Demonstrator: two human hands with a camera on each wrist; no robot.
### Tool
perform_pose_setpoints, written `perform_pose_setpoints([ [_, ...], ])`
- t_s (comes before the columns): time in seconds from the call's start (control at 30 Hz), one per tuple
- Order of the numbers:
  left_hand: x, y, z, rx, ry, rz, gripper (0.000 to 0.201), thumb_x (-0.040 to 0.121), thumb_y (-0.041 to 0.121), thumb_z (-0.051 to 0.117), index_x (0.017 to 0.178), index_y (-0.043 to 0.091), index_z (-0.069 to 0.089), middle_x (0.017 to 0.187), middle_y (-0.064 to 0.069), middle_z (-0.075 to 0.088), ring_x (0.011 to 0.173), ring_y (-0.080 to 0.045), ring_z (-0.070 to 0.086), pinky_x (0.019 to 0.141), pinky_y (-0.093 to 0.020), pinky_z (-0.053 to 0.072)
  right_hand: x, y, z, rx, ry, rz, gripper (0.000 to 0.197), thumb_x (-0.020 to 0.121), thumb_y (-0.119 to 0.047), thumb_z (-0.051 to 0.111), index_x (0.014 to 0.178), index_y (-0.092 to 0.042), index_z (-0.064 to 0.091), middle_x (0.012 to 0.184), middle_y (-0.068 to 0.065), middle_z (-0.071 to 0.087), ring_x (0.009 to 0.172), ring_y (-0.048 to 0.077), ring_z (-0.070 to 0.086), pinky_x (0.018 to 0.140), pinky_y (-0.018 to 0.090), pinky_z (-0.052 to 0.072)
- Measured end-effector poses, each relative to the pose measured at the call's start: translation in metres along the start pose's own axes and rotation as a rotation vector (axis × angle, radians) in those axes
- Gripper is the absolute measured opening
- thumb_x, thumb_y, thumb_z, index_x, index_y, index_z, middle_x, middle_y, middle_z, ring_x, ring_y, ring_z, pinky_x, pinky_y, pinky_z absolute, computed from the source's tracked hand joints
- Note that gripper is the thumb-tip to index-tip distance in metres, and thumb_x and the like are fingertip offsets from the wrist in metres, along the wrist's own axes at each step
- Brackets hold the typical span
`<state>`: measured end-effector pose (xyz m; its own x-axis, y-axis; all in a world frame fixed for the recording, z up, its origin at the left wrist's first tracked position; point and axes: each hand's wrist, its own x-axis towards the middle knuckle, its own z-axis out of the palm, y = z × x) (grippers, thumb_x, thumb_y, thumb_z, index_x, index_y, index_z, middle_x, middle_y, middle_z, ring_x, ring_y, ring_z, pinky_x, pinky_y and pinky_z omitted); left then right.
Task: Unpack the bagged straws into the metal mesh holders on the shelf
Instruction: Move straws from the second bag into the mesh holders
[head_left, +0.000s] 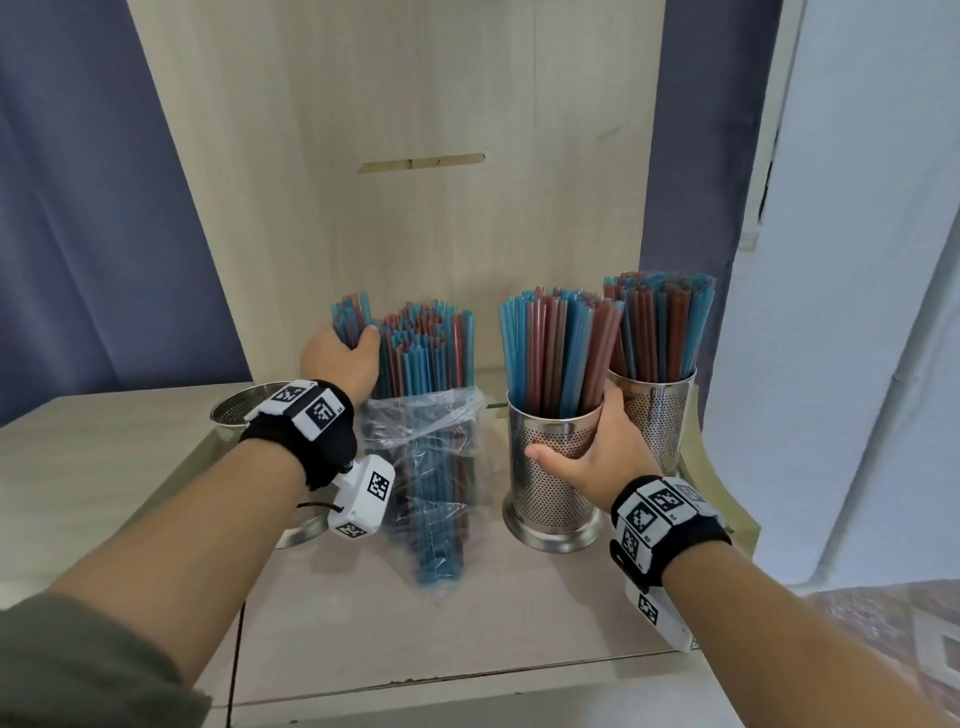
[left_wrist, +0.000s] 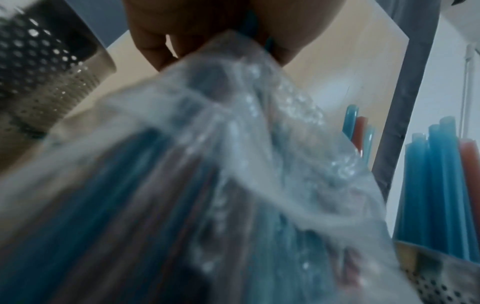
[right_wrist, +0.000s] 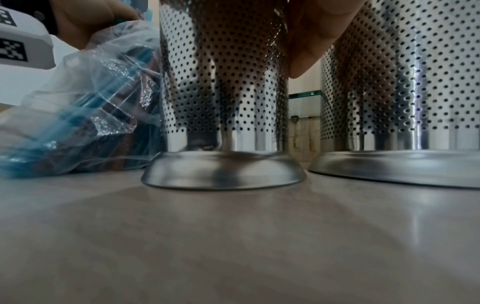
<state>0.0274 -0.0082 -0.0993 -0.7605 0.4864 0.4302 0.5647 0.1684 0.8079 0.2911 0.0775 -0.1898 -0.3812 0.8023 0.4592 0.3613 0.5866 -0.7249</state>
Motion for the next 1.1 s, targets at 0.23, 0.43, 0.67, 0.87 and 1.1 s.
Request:
perform_pose_setpoints([
  [0.23,0.007,0.009,-0.004,-0.055,0.017,-0.022,0.036,0.095,0.028,0.056,0.065,0.015,0.04,0.062,-0.002,0.037,0.057,-0.022,0.038,0.063,-0.033,0.031,0.001,0.002,0.001,0.012,-0.006,0.001,0.101,0.062,-0.051,0.086,0.141,-0.023,0.029,0.136,-0.005,0.054,0.123,0.014,0.054,0.101,0.024,0.04],
  [0.43,0.019,0.028,-0.013,-0.139,0.025,0.01,0.036,0.097,0.026,0.052,0.065,0.019,0.037,0.061,-0.001,0.036,0.052,-0.017,0.034,0.056,-0.031,0.027,0.002,0.002,0.001,0.022,-0.009,-0.009,0.101,0.063,-0.049,0.086,0.142,-0.022,0.028,0.137,-0.004,0.052,0.124,0.015,0.052,0.101,0.024,0.04],
  [0.67,0.045,0.058,-0.034,-0.243,0.053,0.139,0.031,0.099,0.025,0.047,0.085,0.007,0.07,0.086,-0.006,0.07,0.07,-0.015,0.062,0.071,-0.026,0.049,0.003,0.004,0.001,0.024,-0.018,-0.017,0.102,0.062,-0.052,0.085,0.141,-0.022,0.027,0.138,-0.004,0.052,0.126,0.015,0.052,0.104,0.028,0.041],
  [0.87,0.065,0.085,-0.057,-0.375,0.118,0.243,0.024,0.099,0.027,0.047,0.076,0.02,0.053,0.071,0.006,0.065,0.066,-0.011,0.065,0.081,-0.037,0.057,0.004,0.007,0.002,0.037,-0.015,-0.018,0.102,0.061,-0.054,0.085,0.139,-0.024,0.027,0.136,-0.004,0.053,0.124,0.014,0.053,0.102,0.026,0.042],
  [1.1,0.089,0.125,-0.105,-0.736,0.238,0.413,0.02,0.089,0.032,0.047,0.085,0.012,0.045,0.064,0.008,0.062,0.063,-0.011,0.06,0.064,-0.03,0.052,0.005,0.011,0.004,0.032,-0.011,-0.021,0.103,0.058,-0.06,0.083,0.138,-0.026,0.028,0.135,-0.005,0.053,0.124,0.013,0.053,0.104,0.031,0.045],
])
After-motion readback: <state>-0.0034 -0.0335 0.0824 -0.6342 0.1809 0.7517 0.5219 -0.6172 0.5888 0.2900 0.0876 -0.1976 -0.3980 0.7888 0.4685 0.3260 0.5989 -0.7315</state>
